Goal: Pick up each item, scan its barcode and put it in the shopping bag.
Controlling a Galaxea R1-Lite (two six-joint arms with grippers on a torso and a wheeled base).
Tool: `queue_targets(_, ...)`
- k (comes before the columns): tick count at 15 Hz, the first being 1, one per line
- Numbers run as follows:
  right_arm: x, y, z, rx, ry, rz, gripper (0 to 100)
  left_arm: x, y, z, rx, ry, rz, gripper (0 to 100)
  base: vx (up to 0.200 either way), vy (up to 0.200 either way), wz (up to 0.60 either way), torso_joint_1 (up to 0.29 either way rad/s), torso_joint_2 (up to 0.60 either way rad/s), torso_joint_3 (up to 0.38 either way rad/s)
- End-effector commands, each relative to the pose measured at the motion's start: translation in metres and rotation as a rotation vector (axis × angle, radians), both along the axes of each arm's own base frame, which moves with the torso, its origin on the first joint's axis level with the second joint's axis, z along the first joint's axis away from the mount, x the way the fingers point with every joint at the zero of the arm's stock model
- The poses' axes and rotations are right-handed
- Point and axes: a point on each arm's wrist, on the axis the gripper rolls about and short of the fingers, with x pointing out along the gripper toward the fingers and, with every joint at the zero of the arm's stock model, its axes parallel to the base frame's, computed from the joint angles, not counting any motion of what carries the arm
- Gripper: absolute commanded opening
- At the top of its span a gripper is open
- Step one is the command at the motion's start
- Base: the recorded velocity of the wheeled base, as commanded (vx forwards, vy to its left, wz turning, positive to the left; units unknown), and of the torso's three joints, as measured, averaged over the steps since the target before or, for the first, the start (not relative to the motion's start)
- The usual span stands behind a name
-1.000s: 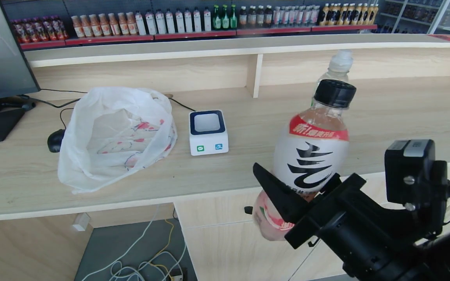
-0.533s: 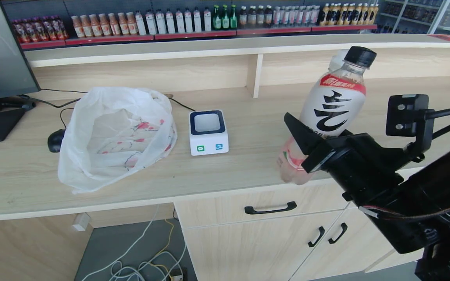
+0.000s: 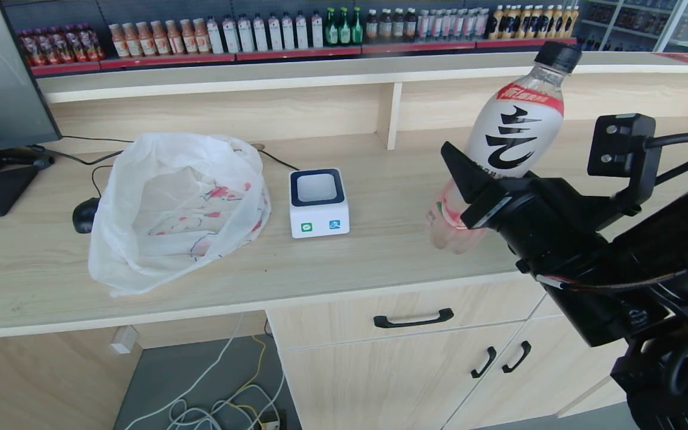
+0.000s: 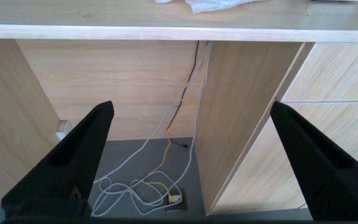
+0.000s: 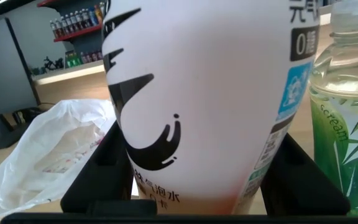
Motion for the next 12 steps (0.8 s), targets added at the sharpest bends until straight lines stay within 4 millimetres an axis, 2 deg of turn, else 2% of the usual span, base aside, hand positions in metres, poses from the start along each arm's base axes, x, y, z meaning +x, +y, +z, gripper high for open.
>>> queue_targets(1,-0.0012,-0.0012,0.0035,0.009,-0.01,-0.001,0,0.0,0.0,0.0,-0.002,0.0,-0.001,100,0.0,0.2,0.0,0.002,0.0,0.002)
queue_targets(12,-0.0107,-0.0087,0.0112,0.018,-0.032,-0.005,0,0.0,0.0,0.0,-0.002,0.0,-0.001,100,0.0,0.2,0.0,0.0,0.01,0.0)
